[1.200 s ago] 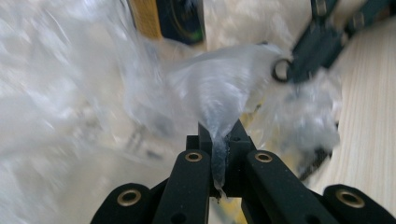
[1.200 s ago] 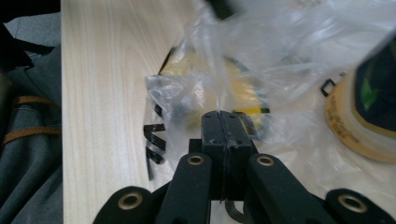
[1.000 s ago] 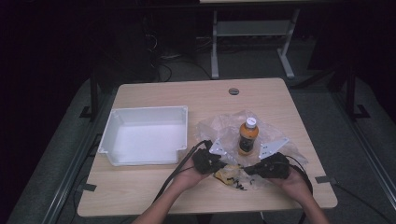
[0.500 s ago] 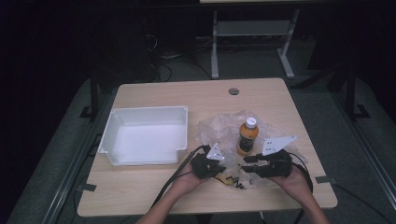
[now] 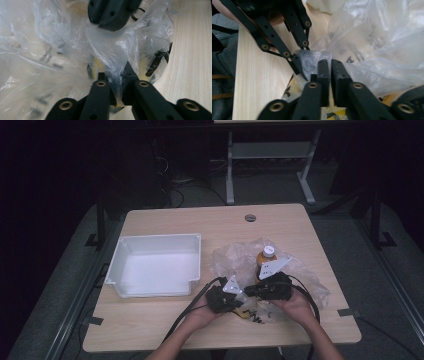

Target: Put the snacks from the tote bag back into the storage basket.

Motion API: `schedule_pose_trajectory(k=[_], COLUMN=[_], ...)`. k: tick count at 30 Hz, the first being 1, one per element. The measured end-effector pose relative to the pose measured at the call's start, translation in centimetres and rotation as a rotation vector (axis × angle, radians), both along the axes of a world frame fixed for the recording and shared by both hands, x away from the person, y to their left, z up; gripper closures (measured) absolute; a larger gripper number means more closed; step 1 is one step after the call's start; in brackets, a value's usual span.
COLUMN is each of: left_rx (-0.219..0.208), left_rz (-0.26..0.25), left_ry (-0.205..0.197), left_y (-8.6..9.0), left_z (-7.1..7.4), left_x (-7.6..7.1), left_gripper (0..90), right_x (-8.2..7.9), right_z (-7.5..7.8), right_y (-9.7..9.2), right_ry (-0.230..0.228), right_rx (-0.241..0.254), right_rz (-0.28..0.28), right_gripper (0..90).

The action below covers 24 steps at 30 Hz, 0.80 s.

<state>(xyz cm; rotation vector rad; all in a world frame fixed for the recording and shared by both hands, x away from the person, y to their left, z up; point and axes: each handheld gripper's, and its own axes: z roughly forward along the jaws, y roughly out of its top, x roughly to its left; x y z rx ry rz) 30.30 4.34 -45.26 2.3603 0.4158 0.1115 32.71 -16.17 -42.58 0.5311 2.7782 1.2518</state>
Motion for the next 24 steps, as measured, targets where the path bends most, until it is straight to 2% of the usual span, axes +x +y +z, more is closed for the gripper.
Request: schedule_pose_trajectory(k=[2,4,6,9,14,20,24], left_rx=[0.008,-0.008,-0.001,-0.012,-0.028,-0.07,-0.062], left_rz=[-0.008,-0.009,-0.009,-0.012,-0.01,-0.004,0.018], left_ry=[-0.008,0.006,0.001,0.007,0.007,0.011,0.012], left_y=[0.1,0.3,0.6,1.0,1.6,1.7,1.4], left_z=[0.2,0.3,0.6,1.0,1.6,2.3,1.9], left_x=[0.1,0.0,0.0,0.0,0.2,0.6,0.8], left_gripper=[78.9,73.3,65.5,59.4,49.6,57.6,63.1], right_x=[0.2,0.3,0.2,0.3,0.1,0.0,0.2], right_z=[-0.4,-0.7,-1.2,-2.0,-2.4,-3.4,-3.6], right_y=[0.2,0.3,0.3,0.4,0.5,0.7,0.8], right_ry=[0.013,0.027,0.029,0.053,0.058,0.081,0.064], right_rx=[-0.016,-0.022,-0.028,-0.065,-0.084,-0.111,-0.12], right_rz=[0.001,-0.001,-0.005,-0.005,-0.01,-0.006,0.013], right_gripper=[89.2,89.5,89.6,89.6,89.6,89.6,89.6])
